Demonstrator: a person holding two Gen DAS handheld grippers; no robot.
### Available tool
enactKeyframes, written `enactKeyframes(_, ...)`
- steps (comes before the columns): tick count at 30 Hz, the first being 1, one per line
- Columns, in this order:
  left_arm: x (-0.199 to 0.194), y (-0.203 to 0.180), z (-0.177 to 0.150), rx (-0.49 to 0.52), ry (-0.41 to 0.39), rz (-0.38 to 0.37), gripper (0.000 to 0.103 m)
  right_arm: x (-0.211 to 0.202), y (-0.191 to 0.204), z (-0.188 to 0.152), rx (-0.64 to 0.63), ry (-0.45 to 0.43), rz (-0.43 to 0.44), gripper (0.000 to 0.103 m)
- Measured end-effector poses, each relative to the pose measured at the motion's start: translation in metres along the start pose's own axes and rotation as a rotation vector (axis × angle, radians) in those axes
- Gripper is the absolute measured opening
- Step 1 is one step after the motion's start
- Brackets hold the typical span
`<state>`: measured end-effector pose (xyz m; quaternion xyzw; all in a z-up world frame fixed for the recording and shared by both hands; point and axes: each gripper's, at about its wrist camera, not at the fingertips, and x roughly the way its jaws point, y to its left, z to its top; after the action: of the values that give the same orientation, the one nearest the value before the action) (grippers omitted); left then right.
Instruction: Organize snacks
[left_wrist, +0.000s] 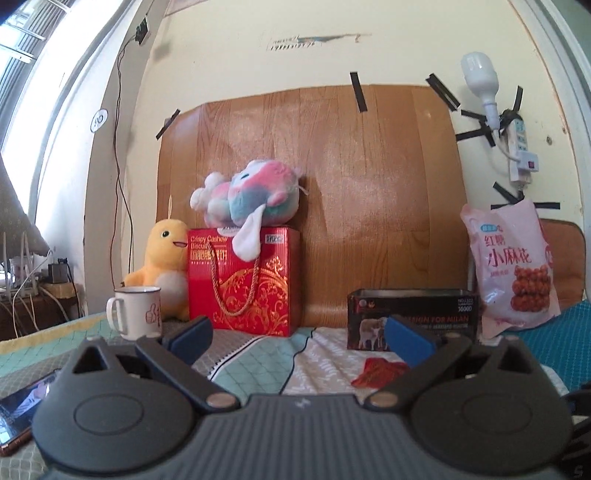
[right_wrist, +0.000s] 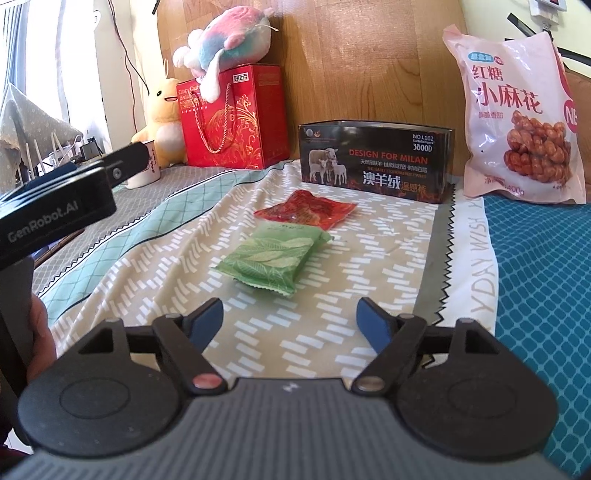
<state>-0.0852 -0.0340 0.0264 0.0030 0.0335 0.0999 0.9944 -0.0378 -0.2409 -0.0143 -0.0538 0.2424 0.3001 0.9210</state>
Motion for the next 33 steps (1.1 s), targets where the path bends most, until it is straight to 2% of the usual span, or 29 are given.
enactKeyframes(2, 0.003, -0.002, 0.0, 0.016, 0.021, -0.003, 0.103, 0.0, 0.0, 0.0, 0.0, 0.0, 0.0, 0.084)
enactKeyframes(6, 0.001, -0.003, -0.001, 0.026, 0.016, -0.008, 0.103, 0.0, 0.0, 0.0, 0.0, -0.001, -0.003, 0.088)
enactKeyframes(8, 0.003, 0.0, 0.0, 0.011, 0.021, -0.021, 0.103, -0.001, 0.001, 0.0, -0.002, -0.006, -0.005, 0.095)
enactKeyframes(13, 0.004, 0.007, 0.0, -0.028, 0.043, -0.079, 0.103, -0.004, 0.005, -0.001, -0.027, -0.029, -0.021, 0.103)
enactKeyframes(19, 0.004, 0.004, 0.001, -0.011, 0.045, -0.07, 0.103, -0.005, 0.006, -0.001, -0.042, -0.037, -0.022, 0.103)
enactKeyframes(23, 0.012, 0.017, 0.003, -0.086, 0.101, -0.081, 0.103, -0.005, 0.002, -0.001, -0.022, -0.027, -0.007, 0.103)
enactKeyframes(26, 0.021, 0.031, 0.009, -0.114, 0.166, -0.179, 0.103, -0.008, 0.001, 0.002, -0.02, -0.027, 0.004, 0.103)
enactKeyframes(27, 0.025, 0.034, 0.014, -0.118, 0.194, -0.212, 0.103, -0.009, 0.0, 0.004, -0.037, -0.022, 0.01, 0.102)
enactKeyframes(29, 0.033, 0.036, 0.026, -0.107, 0.229, -0.237, 0.103, -0.012, 0.001, 0.012, -0.103, -0.007, 0.008, 0.08)
enactKeyframes(30, 0.037, 0.037, 0.032, -0.105, 0.244, -0.262, 0.103, -0.013, 0.002, 0.015, -0.139, 0.0, 0.004, 0.075)
enactKeyframes(33, 0.057, 0.037, 0.042, -0.146, 0.361, -0.413, 0.103, -0.011, 0.003, 0.022, -0.225, 0.031, 0.011, 0.064)
